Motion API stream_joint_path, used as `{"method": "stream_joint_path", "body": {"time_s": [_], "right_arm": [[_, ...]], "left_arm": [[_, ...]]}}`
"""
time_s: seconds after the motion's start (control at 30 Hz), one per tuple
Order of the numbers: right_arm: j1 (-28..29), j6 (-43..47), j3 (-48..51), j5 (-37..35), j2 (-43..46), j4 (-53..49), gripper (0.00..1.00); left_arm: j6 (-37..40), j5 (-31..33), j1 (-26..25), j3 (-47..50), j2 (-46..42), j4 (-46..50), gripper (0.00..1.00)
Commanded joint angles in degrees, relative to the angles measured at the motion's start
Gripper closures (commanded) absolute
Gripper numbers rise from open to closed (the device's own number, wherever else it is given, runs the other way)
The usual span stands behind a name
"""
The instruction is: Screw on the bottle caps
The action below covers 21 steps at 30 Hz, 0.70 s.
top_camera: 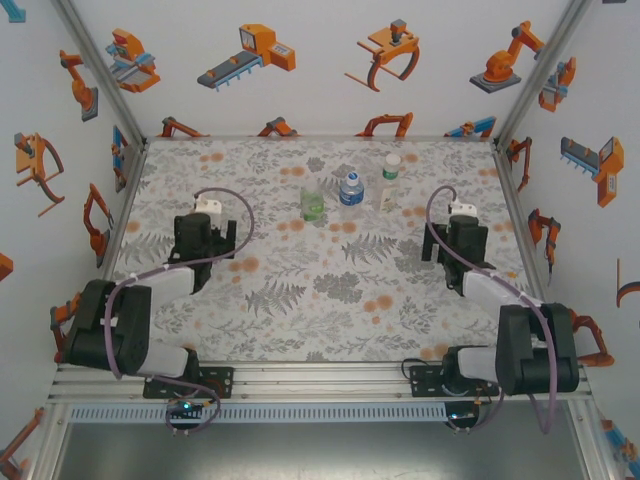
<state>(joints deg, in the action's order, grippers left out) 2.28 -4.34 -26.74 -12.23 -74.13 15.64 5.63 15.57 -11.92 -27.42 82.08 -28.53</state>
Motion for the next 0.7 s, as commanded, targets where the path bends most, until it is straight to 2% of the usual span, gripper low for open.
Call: {"method": "stream_joint_path", "body": {"time_s": [0.0, 0.13, 0.27, 0.33, 0.47, 0.57, 0.67], "right_arm": [[-2.1, 0.3, 3.5, 3.2, -1.6, 19.3, 0.0], [-3.0, 0.5, 5.9, 5.7, -5.7, 28.8, 0.0], [-3.7, 1.0, 7.1, 8.4, -11.7, 36.1, 0.0], [-3.8, 1.2, 8.1, 9.1, -14.4, 41.1, 0.0], [-3.8, 1.1, 7.8, 8.8, -13.9, 39.9, 0.0], [-3.7, 0.7, 7.9, 7.5, -13.9, 39.9, 0.01], [-3.8, 0.5, 7.3, 7.2, -14.0, 39.0, 0.01]], "left_arm": [[-1.7, -6.5, 4.3, 2.5, 1.1, -12.5, 0.03], [-5.6, -16.9, 10.3, 4.4, 3.0, -17.5, 0.03], [-5.7, -20.6, 11.6, 5.1, 5.6, -20.5, 0.03], [-5.8, -20.9, 11.7, 5.3, 6.0, -21.2, 0.03], [-5.7, -20.7, 11.7, 5.0, 6.1, -20.8, 0.03], [-6.5, -17.0, 11.4, 4.4, 6.2, -19.8, 0.03], [-6.6, -16.5, 11.3, 4.4, 6.1, -19.6, 0.03]]}}
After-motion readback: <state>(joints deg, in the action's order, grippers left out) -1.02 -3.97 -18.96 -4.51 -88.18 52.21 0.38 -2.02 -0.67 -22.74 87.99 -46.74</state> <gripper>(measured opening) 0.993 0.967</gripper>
